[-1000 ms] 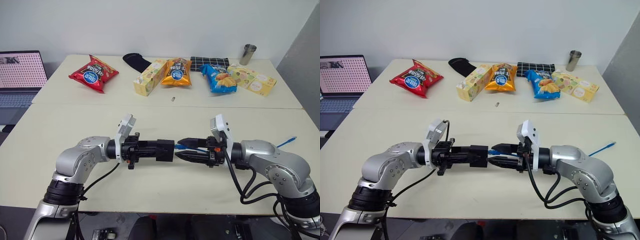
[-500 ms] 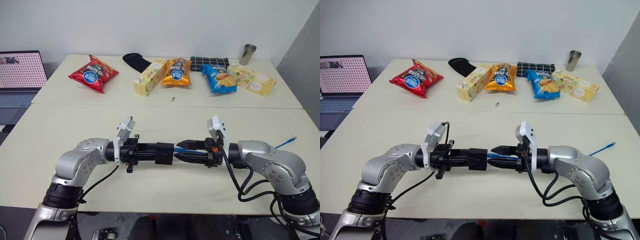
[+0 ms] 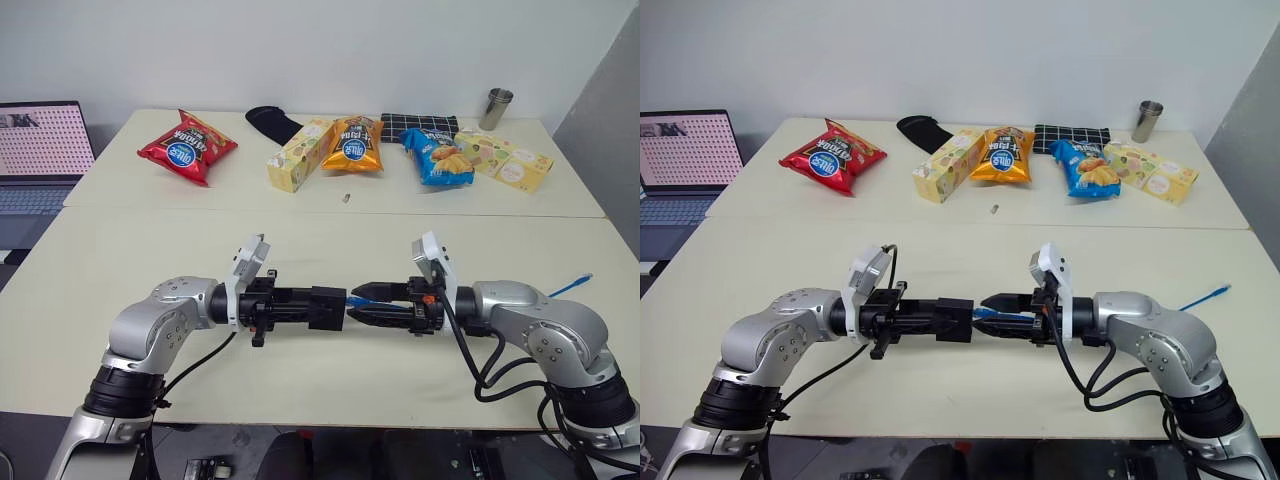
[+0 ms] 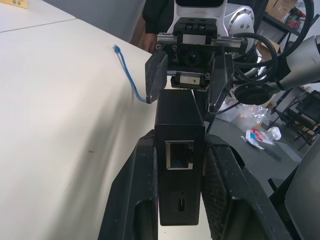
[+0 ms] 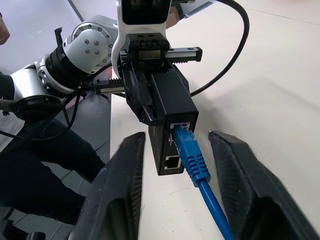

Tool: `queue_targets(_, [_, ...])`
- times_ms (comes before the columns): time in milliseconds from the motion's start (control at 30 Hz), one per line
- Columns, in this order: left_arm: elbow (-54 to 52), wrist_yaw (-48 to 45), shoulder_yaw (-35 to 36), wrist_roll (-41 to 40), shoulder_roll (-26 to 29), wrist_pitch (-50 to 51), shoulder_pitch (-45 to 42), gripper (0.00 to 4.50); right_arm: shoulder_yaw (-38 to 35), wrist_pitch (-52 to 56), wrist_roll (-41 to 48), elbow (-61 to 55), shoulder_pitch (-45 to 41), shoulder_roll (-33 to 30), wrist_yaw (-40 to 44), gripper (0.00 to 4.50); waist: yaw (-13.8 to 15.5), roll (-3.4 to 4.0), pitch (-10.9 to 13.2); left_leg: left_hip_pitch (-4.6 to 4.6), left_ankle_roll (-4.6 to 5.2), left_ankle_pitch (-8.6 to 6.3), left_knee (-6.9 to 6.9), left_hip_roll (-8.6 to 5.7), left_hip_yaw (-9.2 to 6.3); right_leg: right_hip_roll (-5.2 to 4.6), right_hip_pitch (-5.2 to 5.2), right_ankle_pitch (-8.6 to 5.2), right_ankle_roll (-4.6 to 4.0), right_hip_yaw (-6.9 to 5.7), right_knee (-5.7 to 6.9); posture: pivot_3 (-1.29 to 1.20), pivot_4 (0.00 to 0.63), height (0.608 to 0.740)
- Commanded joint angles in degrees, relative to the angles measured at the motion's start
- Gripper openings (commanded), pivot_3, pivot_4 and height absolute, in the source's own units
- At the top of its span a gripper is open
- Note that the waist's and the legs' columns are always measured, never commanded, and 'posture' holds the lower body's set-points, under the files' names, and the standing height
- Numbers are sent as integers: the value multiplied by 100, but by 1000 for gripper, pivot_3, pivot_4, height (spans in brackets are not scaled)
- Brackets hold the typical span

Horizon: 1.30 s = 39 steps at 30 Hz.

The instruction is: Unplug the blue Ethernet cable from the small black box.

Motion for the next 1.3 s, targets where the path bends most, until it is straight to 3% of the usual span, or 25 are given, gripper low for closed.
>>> queue_targets(33, [-213,35,108,-93,-26,-36,-25,785,57,-75,-97,-117,-76,26,56,1018,0,0,0,0,0,0,0,0,0,0,0,0,0,0,0,0,150,740])
queue_targets(167, [-240,20,95,-97,-22,-24,-17,784,102,-91,-198,-122,-94,35,107,94,0,0,0,0,0,0,0,0,0,0,0,0,0,0,0,0,150,740])
queue_targets(533, [-292,-270,-18,-102,98,10,-26,784,95,-23,-276,132,-291,-2,391,72,-1,0,0,0,0,0,-1,0,0,0,0,0,0,-1,-2,0,150,740])
queue_targets(933, [166,82,361,242,180,-412,166,784,-476,-125,-481,638,-11,-645,612,38,2,-1,1,-2,1,-1,-1,1,0,0,0,0,0,-1,-7,0,150,740])
queue_targets(1000, [207,194,454,241,172,-425,189,784,-571,-424,-791,894,-55,-473,270,38,2,-1,1,-1,1,-1,-1,1,1,0,0,0,0,0,-7,0,150,740])
queue_targets(1200, [318,572,593,313,77,-487,171,784,-14,-2165,-3335,2458,-760,306,-1926,37,-16,0,2,-1,-1,0,-1,1,7,0,-6,0,0,5,2,0,150,740])
queue_targets(1267, [416,837,626,411,-38,-550,93,784,-46,-2457,-3776,3025,-980,573,-2480,37,4,0,1,-5,-3,1,-1,0,15,0,-21,0,0,11,15,0,150,740])
queue_targets(1300, [500,998,620,535,-103,-656,32,784,-89,-2619,-3926,3337,-1106,693,-2707,387,1,-2,0,-11,-3,2,-2,0,12,-1,-29,0,0,8,18,0,150,740])
